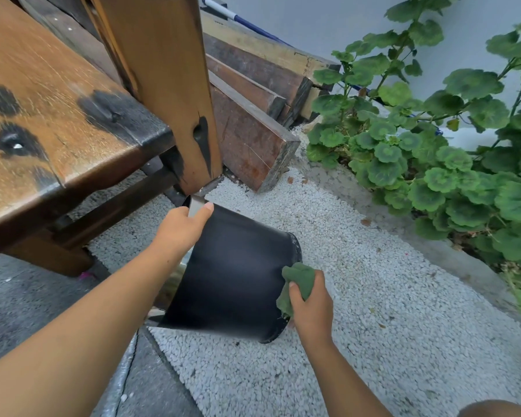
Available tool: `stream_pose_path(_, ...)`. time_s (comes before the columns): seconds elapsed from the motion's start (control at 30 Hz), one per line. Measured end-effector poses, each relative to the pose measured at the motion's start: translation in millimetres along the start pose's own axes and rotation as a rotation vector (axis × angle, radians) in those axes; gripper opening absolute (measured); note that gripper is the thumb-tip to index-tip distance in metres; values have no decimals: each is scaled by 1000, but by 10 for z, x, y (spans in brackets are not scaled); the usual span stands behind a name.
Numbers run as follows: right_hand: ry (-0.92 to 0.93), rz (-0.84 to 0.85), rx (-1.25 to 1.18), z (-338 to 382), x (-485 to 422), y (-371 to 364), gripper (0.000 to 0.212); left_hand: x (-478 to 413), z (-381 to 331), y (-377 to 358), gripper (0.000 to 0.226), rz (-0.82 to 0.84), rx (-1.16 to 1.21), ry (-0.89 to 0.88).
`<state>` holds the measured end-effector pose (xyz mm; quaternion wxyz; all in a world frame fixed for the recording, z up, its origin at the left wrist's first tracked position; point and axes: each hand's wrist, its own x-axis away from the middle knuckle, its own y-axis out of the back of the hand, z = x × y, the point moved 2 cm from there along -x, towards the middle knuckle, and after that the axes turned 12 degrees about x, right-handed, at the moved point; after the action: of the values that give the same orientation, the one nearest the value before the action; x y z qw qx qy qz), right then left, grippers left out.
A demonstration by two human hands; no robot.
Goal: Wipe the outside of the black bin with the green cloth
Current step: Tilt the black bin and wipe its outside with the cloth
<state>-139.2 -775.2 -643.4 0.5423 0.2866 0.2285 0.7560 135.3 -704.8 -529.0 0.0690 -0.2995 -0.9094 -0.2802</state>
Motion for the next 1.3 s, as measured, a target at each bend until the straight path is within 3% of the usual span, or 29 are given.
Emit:
stream_pose_path(0.13, -7, -34, -14, 46, 26, -41, 22, 90, 104, -6, 58, -166, -170, -167)
stream_pose_path(0.43, -65, -131, -24, 114, -290, 195, 13, 526, 196, -12, 59, -113, -169, -380)
stream_pose_path(0.57, -84, -12, 61, 157, -650, 362, 11, 607, 268, 42, 60, -71, -140, -440)
stream_pose_path(0.7, -238, 229, 38, 109, -993, 475, 10, 706, 244, 46, 54, 23, -109, -547)
stream_pose_path(0.9, -340, 317, -130, -87, -925, 554, 7, 593, 36, 33, 60, 262, -10, -377)
stream_pose_path(1.0, -369, 341, -241, -73, -810, 548, 7, 438, -123, 63, 53, 276, 73, -205)
stream_pose_path(1.07, -372, 350, -286, -47, -734, 536, 9, 328, -188, 77, 47, 329, 185, -23)
stream_pose_path(1.13, -394, 356, -346, -69, -645, 543, 11, 271, -236, 92, 47, 494, 381, 212)
stream_pose_path(1.2, -399, 385, -417, -98, -535, 556, 16, 237, -283, 104, 58, 619, 308, 270)
stream_pose_path(1.3, -310, 330, -415, -59, -370, 562, 19, 166, -354, 105, 73, 590, 100, 233)
